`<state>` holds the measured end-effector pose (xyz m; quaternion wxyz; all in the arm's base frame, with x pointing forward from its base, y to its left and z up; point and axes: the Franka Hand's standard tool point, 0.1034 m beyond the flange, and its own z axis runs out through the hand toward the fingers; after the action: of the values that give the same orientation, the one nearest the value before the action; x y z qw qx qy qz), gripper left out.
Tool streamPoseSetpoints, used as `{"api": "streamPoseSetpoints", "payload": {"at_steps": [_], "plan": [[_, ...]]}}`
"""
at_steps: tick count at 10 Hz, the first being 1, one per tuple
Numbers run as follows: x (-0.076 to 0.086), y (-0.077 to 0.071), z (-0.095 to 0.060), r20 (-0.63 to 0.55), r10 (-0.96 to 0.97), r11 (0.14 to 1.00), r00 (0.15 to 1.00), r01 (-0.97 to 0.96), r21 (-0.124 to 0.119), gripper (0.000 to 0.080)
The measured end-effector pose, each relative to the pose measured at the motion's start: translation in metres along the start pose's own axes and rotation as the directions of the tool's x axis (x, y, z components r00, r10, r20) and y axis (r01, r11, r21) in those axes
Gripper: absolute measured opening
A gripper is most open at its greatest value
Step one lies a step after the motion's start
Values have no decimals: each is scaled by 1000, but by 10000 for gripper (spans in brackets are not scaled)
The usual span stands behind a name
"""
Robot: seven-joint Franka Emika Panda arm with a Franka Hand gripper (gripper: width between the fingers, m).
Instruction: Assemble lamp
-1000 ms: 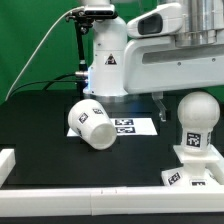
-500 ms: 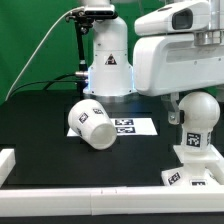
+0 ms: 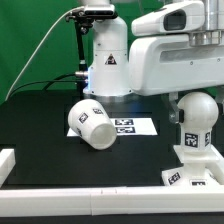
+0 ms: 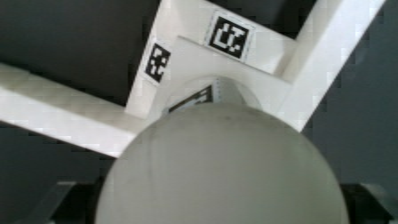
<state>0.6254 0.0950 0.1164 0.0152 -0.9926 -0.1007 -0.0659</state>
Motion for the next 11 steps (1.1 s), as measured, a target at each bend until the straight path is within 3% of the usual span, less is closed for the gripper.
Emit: {"api": "streamPoseSetpoints", "payload": {"at_steps": [2, 5, 6, 9, 10, 11], "plan": [[0, 3, 0, -20, 330, 944, 944, -330, -8, 574], [-3, 4, 2, 6, 708, 706, 706, -708, -20, 575], [-2, 8, 1, 9, 732, 682, 682, -732, -8, 576], [-4, 6, 2, 19, 841, 541, 540, -841, -12, 576], [-7, 2, 2, 32, 918, 397, 396, -918, -29, 576], [-6, -1, 2, 39, 970, 240, 238, -970, -32, 576]]}}
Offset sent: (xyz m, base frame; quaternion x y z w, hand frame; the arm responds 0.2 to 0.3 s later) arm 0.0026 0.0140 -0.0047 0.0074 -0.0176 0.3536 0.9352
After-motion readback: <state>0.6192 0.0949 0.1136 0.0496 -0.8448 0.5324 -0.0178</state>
